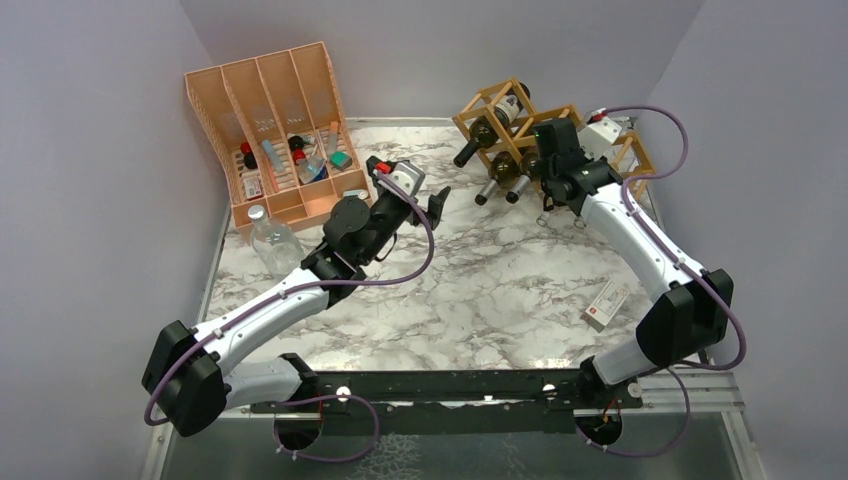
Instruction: Put the wine bottle on the wine rack
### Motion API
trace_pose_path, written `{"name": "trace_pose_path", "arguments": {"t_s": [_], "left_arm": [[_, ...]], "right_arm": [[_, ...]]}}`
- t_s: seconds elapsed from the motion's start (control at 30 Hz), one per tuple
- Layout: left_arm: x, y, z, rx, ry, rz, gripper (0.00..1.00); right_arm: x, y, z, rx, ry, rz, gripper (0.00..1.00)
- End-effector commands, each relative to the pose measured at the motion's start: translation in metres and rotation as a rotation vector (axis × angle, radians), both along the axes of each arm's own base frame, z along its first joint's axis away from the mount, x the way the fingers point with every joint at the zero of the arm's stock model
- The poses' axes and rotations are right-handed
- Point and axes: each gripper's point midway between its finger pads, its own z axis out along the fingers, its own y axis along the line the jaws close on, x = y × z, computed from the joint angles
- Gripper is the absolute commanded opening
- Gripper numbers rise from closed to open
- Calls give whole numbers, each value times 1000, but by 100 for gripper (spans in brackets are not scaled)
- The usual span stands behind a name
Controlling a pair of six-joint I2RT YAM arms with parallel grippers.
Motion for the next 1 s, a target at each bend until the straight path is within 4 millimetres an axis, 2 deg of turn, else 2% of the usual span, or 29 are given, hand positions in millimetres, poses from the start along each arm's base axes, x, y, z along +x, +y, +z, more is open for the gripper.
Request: {"name": "trace_pose_path", "arguments": {"t_s": [0.0, 0.1, 0.2, 0.33, 0.5, 0.63, 0.8, 0.97], "left_arm": [[3, 1, 9, -26, 5, 13, 99], [3, 0, 8, -24, 8, 7, 99], [4, -1, 5, -19, 14, 6, 99], [5, -3, 2, -12, 18, 1, 99], [5, -5, -1, -1, 21, -5, 99], [5, -6, -3, 10, 24, -11, 99], [6, -7, -4, 15, 27, -9, 99], [10, -5, -3, 0, 41, 15, 99]], "right_arm": [[14, -14, 18, 22, -81, -85, 4], [21, -19, 13, 32, -79, -82, 5], [31, -19, 14, 55, -102, -44, 11], [41, -17, 6, 111, -84, 4, 23], [46, -16, -8, 182, -63, 33, 44], [48, -7, -15, 249, -49, 76, 60], [47, -3, -12, 273, -51, 104, 80], [39, -14, -1, 218, -59, 85, 88]]}}
